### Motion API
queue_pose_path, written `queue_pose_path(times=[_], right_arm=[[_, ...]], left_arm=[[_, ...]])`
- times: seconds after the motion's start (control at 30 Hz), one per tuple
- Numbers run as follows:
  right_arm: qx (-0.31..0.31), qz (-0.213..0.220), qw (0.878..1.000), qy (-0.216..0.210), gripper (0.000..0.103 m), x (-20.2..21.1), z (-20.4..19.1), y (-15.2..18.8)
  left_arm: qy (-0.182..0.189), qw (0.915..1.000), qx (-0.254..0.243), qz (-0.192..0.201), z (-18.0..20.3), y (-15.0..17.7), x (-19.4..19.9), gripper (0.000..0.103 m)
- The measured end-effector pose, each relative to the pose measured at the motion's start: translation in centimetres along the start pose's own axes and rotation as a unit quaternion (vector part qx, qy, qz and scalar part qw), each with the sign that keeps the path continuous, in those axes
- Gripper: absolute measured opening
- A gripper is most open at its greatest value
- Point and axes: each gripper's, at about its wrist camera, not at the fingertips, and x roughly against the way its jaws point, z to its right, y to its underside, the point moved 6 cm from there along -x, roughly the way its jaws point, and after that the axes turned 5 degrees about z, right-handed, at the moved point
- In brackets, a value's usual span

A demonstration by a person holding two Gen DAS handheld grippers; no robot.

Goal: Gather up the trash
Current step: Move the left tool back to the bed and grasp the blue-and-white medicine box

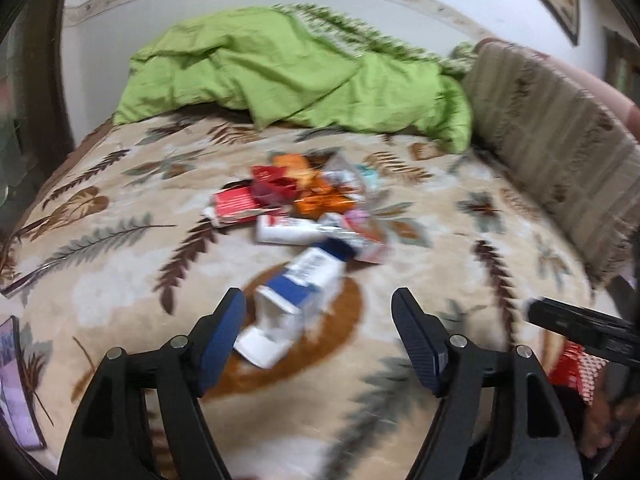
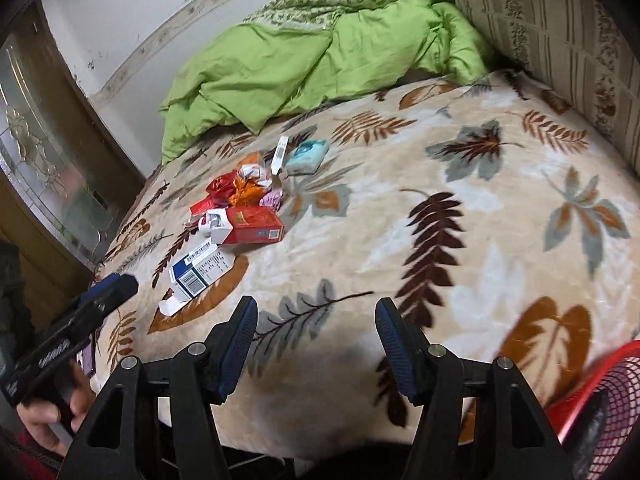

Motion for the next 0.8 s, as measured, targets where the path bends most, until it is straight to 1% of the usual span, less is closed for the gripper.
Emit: queue_pose_path(times=[0.13,0.17,0.23,0.37,0.43,0.53,0.6,0.63,0.67,0.73,0.77,0.8], right_arm=[[-0.02,-0.002,1.0,-0.013,0.065,-0.1,0.6,0.2],[-0.026,-0.005,1.0,-0.012,0.065,-0.3,0.8,0.3],[-0.039,-0.014,0.999,-0.013,0.065,-0.7,1.1,0.4],[-0.04,-0.013,0.999,-0.016,0.065,-0.7,1.2,0.4],[-0.044,-0.013,0.999,-0.019,0.065,-0.9,1.2,0.4],[-0.05,-0.019,0.998,-0.023,0.065,-1.2,1.1,0.5],[-0.044,-0.02,0.999,-0.019,0.065,-1.3,0.8,0.5],[-0.039,-0.019,0.999,-0.016,0.065,-1.4,0.6,0.5],[-0.033,-0.019,0.999,-0.013,0.065,-1.4,0.5,0.5],[-0.022,-0.022,1.0,-0.007,0.065,-1.5,0.1,0.5],[-0.017,-0.023,1.0,-0.004,0.065,-1.6,0.0,0.6],[-0.013,-0.025,1.0,-0.001,0.065,-1.6,-0.1,0.6]], left_arm=[[-0.003,0.9996,0.01,-0.025,-2.0,-0.2,-3.8,0.074],[-0.005,0.9994,0.014,-0.031,-2.1,-0.1,-4.6,0.074],[0.003,0.9991,0.017,-0.039,-1.9,0.1,-5.9,0.074],[0.01,0.9978,-0.002,-0.065,-0.8,1.4,-7.6,0.074],[0.001,0.9972,-0.02,-0.071,-0.5,1.8,-8.2,0.074],[-0.007,0.9973,-0.026,-0.069,-0.3,1.9,-8.4,0.066],[-0.008,0.9972,-0.022,-0.07,-0.3,2.0,-8.7,0.055],[-0.007,0.9971,-0.022,-0.073,-0.3,2.0,-8.9,0.054],[-0.005,0.997,-0.023,-0.074,-0.1,2.1,-9.0,0.05],[0.006,0.9971,-0.023,-0.072,0.3,2.1,-9.0,0.04],[0.012,0.997,-0.025,-0.072,0.5,2.2,-8.9,0.032],[0.008,0.9972,-0.027,-0.07,0.6,2.2,-8.7,0.032]])
